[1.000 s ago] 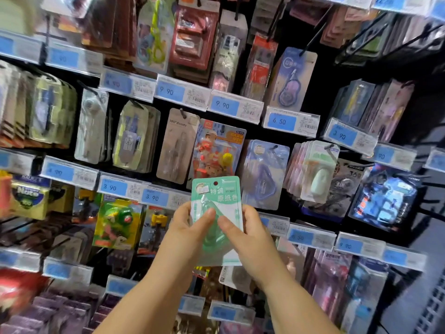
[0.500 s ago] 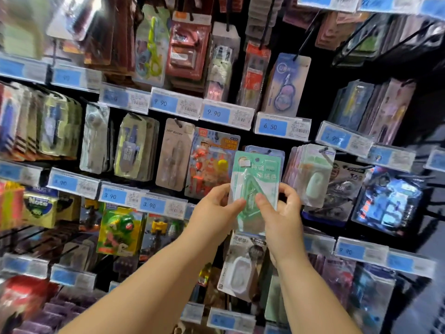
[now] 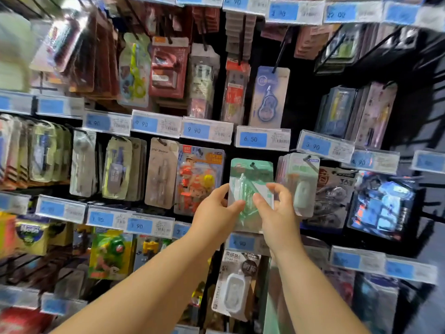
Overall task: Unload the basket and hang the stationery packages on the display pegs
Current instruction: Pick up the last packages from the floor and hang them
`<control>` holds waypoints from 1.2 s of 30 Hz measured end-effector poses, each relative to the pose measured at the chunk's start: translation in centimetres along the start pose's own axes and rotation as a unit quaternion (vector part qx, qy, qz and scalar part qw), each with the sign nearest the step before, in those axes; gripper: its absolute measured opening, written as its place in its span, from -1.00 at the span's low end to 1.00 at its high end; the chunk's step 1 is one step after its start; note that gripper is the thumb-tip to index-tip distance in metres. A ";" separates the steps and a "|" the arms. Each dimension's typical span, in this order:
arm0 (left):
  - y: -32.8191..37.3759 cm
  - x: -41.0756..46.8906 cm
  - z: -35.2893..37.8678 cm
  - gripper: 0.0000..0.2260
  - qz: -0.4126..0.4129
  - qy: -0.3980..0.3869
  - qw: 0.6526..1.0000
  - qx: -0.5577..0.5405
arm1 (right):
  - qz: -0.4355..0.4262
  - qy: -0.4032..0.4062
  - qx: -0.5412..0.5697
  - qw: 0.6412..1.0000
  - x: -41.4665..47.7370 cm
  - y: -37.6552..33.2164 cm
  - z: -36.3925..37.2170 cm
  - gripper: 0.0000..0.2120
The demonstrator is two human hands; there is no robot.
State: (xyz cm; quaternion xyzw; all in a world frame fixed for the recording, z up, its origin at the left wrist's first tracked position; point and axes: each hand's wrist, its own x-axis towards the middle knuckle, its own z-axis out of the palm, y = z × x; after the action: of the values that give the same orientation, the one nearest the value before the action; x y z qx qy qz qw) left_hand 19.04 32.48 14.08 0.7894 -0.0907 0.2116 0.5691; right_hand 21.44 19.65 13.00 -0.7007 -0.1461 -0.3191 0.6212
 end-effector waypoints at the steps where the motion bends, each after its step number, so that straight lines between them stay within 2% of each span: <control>1: 0.0 0.2 0.0 -0.47 0.005 0.002 1.000 0.017 | 0.004 -0.003 -0.010 1.000 0.2 0.0 0.0 -0.78; 12: -1.0 2.6 0.6 -0.47 0.049 0.036 0.980 0.189 | 0.035 -0.019 -0.188 0.981 1.8 0.3 0.2 -0.78; 17: -1.3 3.0 1.1 -0.53 0.038 0.034 0.973 0.225 | 0.051 -0.046 -0.227 0.972 2.3 0.5 -0.1 -0.76; 24: -1.7 2.9 1.3 -0.55 0.057 0.045 0.960 0.269 | 0.044 -0.029 -0.276 0.960 1.5 0.4 -0.4 -0.72; 32: -0.6 2.4 -3.1 -0.83 0.087 0.109 0.945 0.296 | -0.078 0.022 -0.286 0.955 -0.6 -1.4 -0.5 -0.76; 36: 0.4 2.4 -6.9 -0.78 0.099 0.147 0.932 0.315 | -0.120 -0.013 -0.255 0.959 -0.3 -3.4 0.7 -0.80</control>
State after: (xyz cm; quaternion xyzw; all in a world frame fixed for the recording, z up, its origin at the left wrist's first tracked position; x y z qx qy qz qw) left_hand 19.42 39.02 17.23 0.8753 -0.0120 0.3982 0.2741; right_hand 19.37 21.02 15.48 -0.8172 -0.1509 -0.4086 0.3773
